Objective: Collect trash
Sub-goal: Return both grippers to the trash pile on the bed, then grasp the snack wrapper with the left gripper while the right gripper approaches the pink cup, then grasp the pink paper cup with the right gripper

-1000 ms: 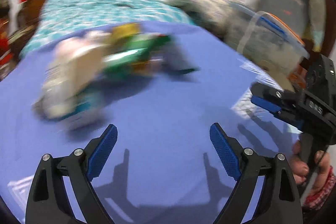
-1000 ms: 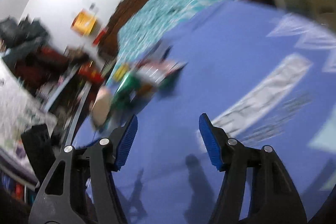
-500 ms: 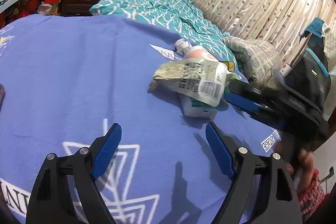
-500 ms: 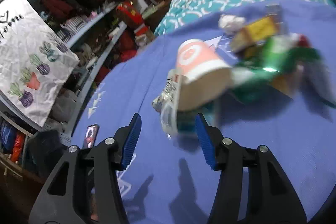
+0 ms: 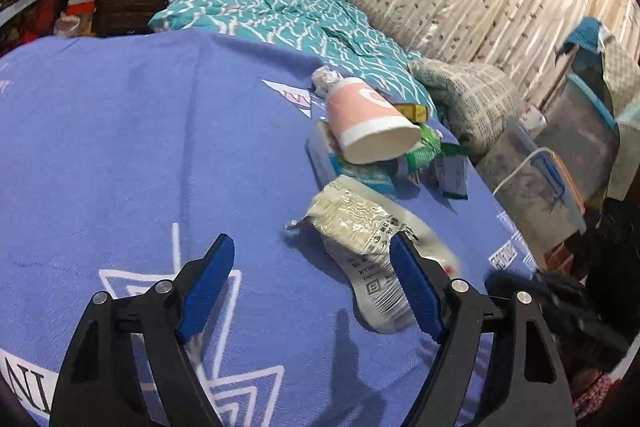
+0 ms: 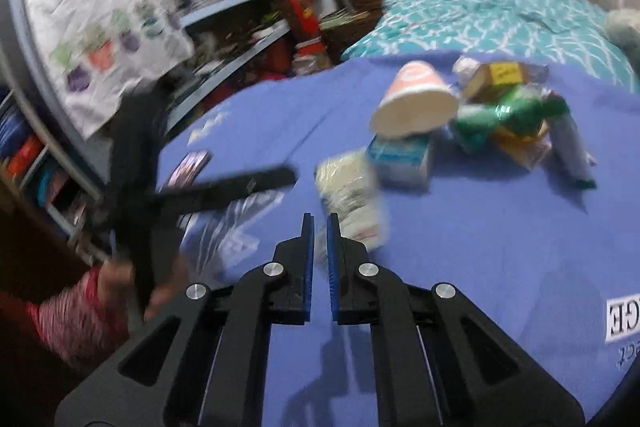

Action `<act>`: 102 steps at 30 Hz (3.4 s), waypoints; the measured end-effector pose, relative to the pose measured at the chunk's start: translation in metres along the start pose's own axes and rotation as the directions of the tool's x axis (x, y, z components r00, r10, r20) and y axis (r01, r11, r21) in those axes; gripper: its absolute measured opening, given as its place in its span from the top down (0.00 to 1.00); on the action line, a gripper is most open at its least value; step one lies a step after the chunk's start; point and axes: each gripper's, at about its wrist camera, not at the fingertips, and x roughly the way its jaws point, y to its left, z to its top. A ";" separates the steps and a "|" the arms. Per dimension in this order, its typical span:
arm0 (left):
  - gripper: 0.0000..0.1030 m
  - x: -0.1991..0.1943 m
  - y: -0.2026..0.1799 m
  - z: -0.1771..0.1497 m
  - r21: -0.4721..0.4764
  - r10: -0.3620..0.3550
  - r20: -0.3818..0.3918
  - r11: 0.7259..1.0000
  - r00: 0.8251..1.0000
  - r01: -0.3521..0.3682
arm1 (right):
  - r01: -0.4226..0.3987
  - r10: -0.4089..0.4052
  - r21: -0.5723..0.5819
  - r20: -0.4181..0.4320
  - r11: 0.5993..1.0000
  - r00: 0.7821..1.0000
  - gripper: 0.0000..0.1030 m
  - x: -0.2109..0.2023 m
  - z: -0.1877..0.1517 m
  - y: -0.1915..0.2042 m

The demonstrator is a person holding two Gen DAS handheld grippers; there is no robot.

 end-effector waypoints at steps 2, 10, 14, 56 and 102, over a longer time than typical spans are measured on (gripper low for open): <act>0.26 0.000 -0.005 -0.002 0.017 0.012 -0.004 1.000 1.000 -0.011 | -0.052 0.052 -0.002 -0.005 0.999 0.999 0.89 -0.006 -0.009 0.002; 0.25 0.003 0.002 -0.005 -0.032 -0.010 -0.038 0.999 0.999 0.009 | -0.104 0.105 0.135 -0.003 0.985 0.994 0.89 -0.002 -0.022 -0.016; 0.25 0.006 0.002 -0.009 -0.044 -0.034 -0.059 0.999 0.998 0.032 | -0.110 0.112 0.224 0.006 0.968 0.994 0.71 0.000 -0.023 -0.033; 0.75 0.008 0.026 -0.010 -0.203 -0.154 -0.066 0.969 0.986 0.138 | -0.276 0.243 0.596 0.137 0.754 0.960 0.47 0.074 0.071 -0.099; 0.80 0.026 -0.053 0.002 -0.077 -0.303 -0.137 0.953 0.943 0.294 | -0.078 0.041 0.446 0.093 0.891 0.995 0.35 -0.071 -0.012 -0.150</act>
